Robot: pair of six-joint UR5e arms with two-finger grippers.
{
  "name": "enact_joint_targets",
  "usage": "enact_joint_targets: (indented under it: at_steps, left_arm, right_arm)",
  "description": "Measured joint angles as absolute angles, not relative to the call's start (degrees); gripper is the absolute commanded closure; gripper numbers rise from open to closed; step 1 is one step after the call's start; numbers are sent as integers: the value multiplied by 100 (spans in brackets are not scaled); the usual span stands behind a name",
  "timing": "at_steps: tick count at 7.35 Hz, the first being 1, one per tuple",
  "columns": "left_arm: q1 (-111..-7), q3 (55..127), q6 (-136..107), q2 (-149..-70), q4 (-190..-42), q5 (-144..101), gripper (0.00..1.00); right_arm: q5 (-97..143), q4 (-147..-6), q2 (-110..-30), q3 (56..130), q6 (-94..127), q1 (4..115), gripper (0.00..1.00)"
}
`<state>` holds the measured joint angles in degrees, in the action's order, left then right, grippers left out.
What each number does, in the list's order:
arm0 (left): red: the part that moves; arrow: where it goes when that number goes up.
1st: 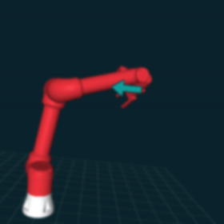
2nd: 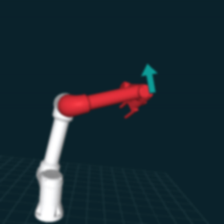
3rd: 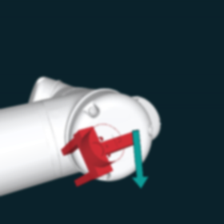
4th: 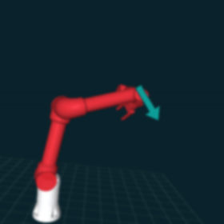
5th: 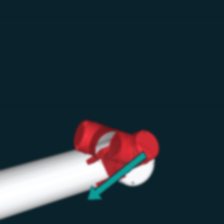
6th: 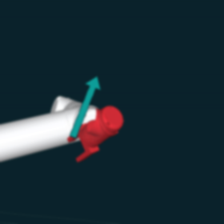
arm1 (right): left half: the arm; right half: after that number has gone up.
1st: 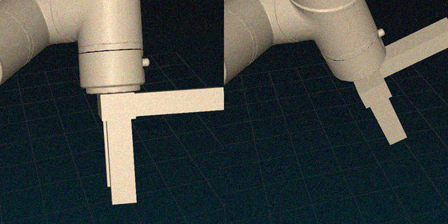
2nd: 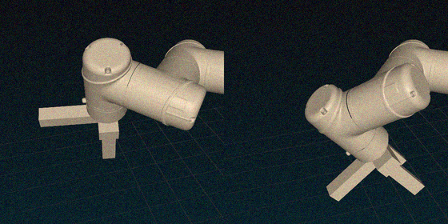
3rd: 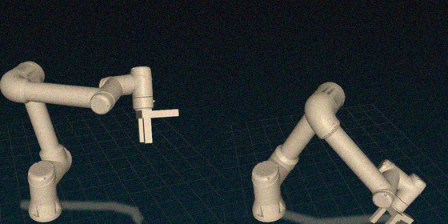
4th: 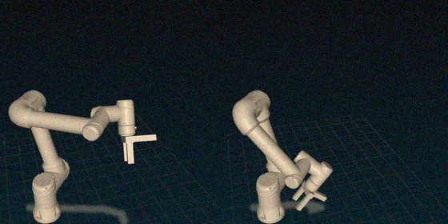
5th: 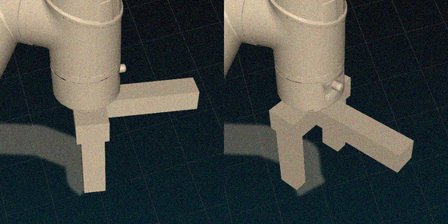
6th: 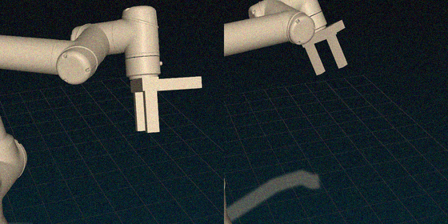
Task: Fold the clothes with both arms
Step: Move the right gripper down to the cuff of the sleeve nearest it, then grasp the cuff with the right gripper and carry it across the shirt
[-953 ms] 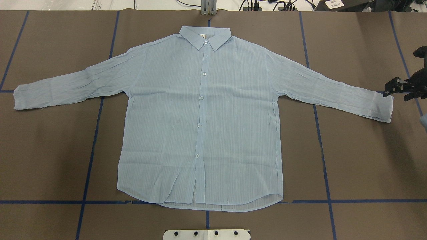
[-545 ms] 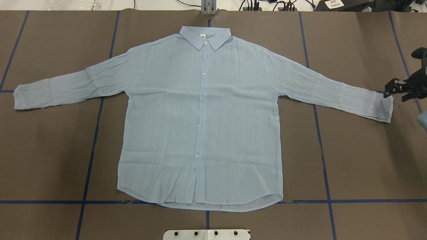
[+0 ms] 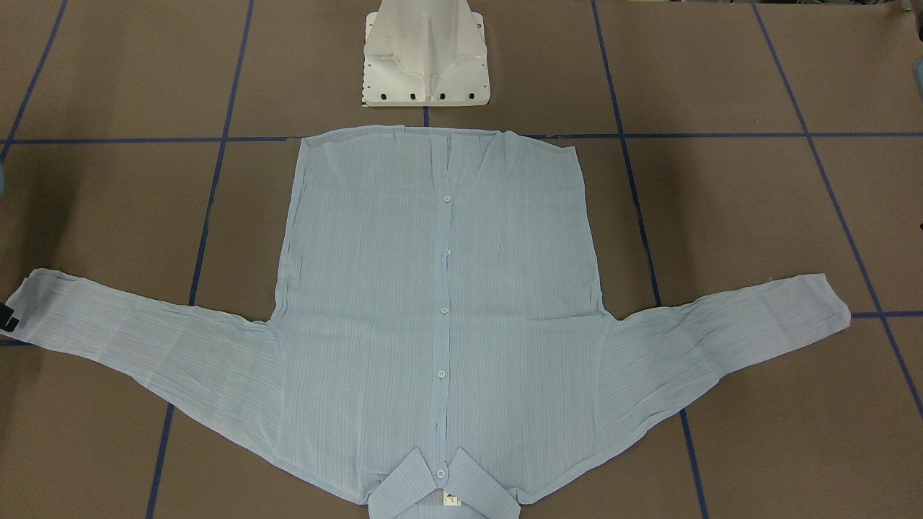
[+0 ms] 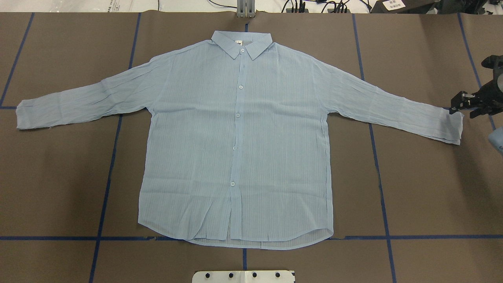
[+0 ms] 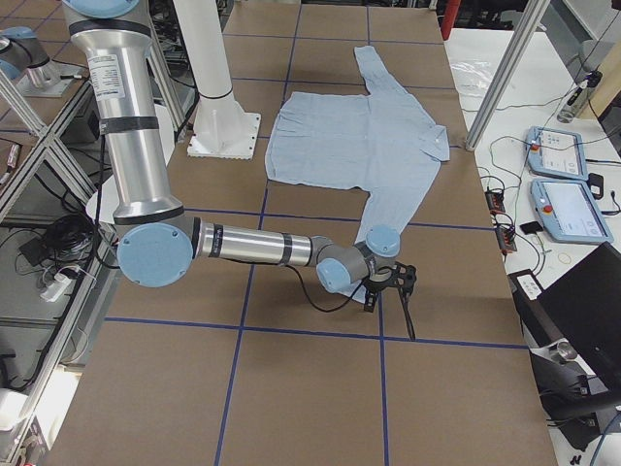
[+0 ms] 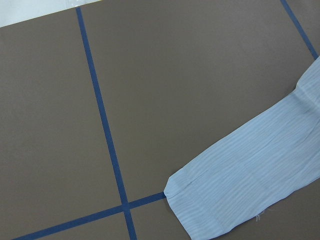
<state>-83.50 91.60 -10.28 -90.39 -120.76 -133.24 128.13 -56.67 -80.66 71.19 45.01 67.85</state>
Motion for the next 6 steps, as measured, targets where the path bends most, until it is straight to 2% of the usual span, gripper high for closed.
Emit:
enact_joint_targets:
  at_steps: [2, 3, 4, 5, 6]
  left_arm:
    - [-8350, 9158, -1075, -9036, -12076, -13324, 0]
    - [-8350, 9158, -1090, -9035, -12076, -13324, 0]
    - [-8350, 9158, -1095, -9035, -12076, -13324, 0]
    - [-8350, 9158, -1098, -9035, -12076, -13324, 0]
    - [-8350, 9158, -1100, -9035, -12076, -13324, 0]
  right_arm:
    - [12827, -5663, -8016, 7074, 4505, 6766, 30]
    - [12830, -5661, -8013, 7060, 4501, 6752, 34]
    - [12831, -5661, -8014, 7044, 4495, 6747, 57]
    - [12832, -5660, -8017, 7026, 4494, 6744, 95]
    - [12834, -5660, -8020, 7009, 4499, 6742, 100]
